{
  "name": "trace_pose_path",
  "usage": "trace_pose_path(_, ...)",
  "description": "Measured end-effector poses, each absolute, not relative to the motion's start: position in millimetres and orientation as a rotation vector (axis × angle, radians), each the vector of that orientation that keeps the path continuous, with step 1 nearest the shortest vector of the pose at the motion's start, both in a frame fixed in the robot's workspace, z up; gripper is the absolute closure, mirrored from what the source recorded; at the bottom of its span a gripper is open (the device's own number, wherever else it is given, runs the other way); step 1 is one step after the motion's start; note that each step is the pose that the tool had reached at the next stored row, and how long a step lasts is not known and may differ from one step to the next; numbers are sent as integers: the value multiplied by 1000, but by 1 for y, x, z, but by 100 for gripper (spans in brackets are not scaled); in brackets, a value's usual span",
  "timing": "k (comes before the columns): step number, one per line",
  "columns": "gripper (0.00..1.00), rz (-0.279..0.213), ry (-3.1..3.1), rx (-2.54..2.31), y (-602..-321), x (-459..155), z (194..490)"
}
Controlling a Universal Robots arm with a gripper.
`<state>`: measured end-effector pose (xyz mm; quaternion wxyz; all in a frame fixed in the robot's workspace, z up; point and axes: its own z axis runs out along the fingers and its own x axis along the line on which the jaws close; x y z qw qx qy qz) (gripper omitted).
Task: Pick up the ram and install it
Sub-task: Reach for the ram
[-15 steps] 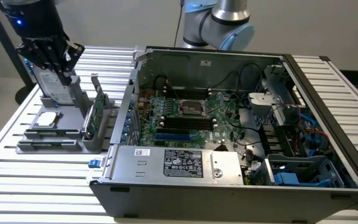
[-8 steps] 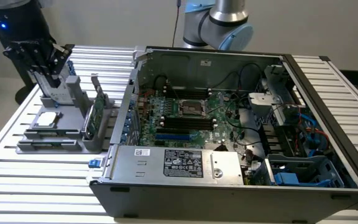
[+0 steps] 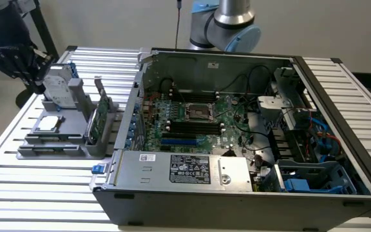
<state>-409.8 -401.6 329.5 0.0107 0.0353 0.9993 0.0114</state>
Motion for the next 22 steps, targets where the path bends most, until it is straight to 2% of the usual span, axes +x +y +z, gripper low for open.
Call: trace_pose_path(22, 89, 33, 3130, 17, -426, -415, 324)
